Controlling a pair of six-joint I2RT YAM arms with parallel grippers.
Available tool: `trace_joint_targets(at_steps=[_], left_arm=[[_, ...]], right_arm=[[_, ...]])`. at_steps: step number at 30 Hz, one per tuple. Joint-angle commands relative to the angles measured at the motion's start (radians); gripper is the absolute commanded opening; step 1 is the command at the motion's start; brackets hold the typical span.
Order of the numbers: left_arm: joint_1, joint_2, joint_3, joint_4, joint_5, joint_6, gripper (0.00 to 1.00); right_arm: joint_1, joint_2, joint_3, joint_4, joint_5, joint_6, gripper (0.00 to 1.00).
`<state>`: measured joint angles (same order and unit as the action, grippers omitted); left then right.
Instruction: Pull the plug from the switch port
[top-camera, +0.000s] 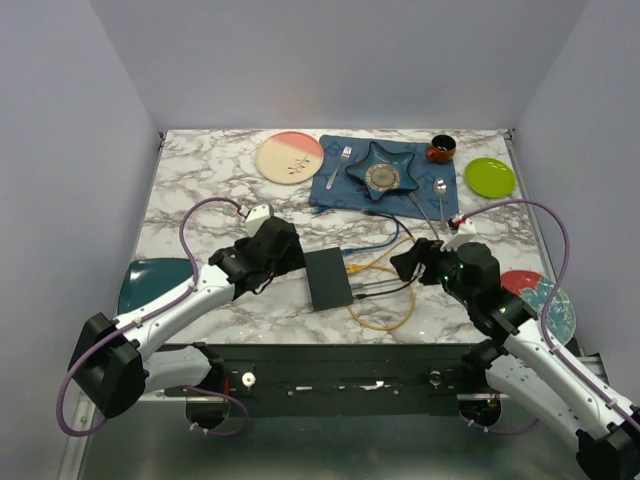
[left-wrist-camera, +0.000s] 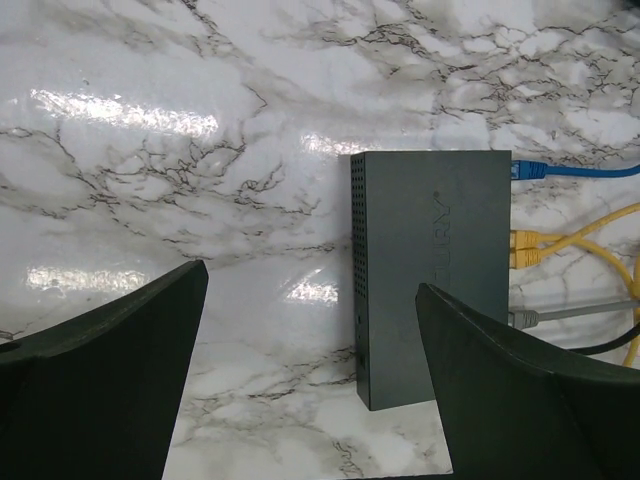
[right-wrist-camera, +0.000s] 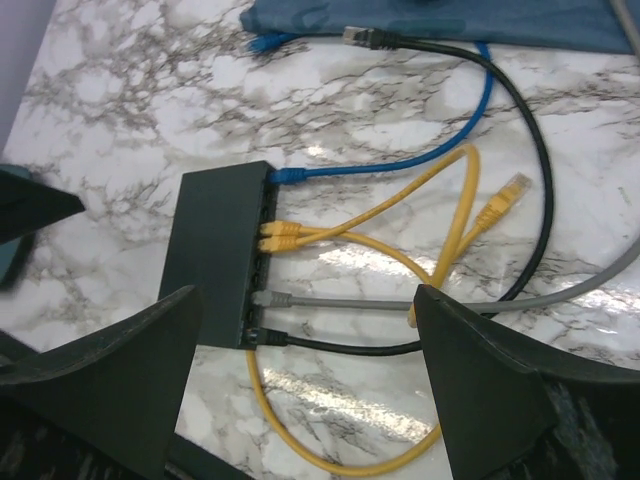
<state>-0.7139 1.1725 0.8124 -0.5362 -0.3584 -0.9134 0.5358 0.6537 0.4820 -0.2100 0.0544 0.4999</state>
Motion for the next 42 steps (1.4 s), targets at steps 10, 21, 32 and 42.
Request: trace_joint_targets(at_steps=[10,21,32,42], left_arm=[[0.010,0.211,0.163,0.087,0.035,0.084,0.87],[-0.001,0.208,-0.031,0.192,0.159,-0.041,0.56],[-0.242,-0.016,-0.241,0.243,0.095,-0.191,0.53],[-0.335,-0.059,-0.331,0.294,0.090,-0.239,0.38]], right_arm=[[0.012,0.156,-0.074,0.130,-0.246,0.120,0.68],[0.035,0.328,-0.028,0.138,-0.249,0.080,0.55],[0.036,0.630,0.231,0.121,-0.203,0.039,0.56],[0.036,0.940,0.523,0.041,-0.165,-0.006,0.55]])
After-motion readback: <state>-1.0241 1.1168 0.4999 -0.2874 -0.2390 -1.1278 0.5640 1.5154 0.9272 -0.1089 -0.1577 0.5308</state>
